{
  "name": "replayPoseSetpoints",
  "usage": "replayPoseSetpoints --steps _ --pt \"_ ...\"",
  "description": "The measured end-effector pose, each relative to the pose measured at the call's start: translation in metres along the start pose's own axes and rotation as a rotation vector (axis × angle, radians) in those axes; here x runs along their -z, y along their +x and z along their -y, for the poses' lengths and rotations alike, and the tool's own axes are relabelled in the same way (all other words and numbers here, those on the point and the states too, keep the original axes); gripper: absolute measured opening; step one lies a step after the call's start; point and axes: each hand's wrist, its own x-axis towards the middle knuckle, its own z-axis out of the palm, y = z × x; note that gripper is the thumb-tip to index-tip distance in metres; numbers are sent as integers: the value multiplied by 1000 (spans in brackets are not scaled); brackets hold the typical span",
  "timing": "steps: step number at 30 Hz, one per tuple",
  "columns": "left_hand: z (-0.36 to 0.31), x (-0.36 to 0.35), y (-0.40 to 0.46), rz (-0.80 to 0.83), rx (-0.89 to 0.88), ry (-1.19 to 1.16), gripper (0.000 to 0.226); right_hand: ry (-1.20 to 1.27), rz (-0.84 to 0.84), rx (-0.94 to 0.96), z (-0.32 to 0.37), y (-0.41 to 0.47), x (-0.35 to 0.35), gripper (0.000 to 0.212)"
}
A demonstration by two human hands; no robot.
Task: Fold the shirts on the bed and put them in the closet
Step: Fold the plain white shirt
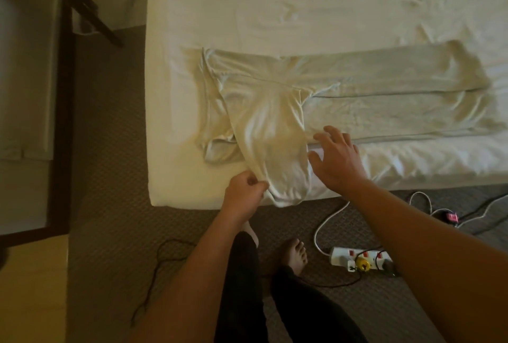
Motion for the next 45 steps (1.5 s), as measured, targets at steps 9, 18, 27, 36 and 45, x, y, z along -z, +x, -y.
replayPoseSetpoints --steps 9,18,27,36,45 --pt "-132 6 32 191 -108 -634 13 239 -343 -33 -16 25 39 31" --pt "-128 36 114 -198 -144 -236 9 34 -165 432 20 15 -5 27" --pt "-94 44 153 -151 -221 32 5 -54 262 230 41 34 -22 44" --pt "-119 34 148 -344 -251 321 14 648 495 -225 31 75 30 21" --pt "-158 29 158 -413 -471 554 24 1196 -32 -662 -49 130 117 31"
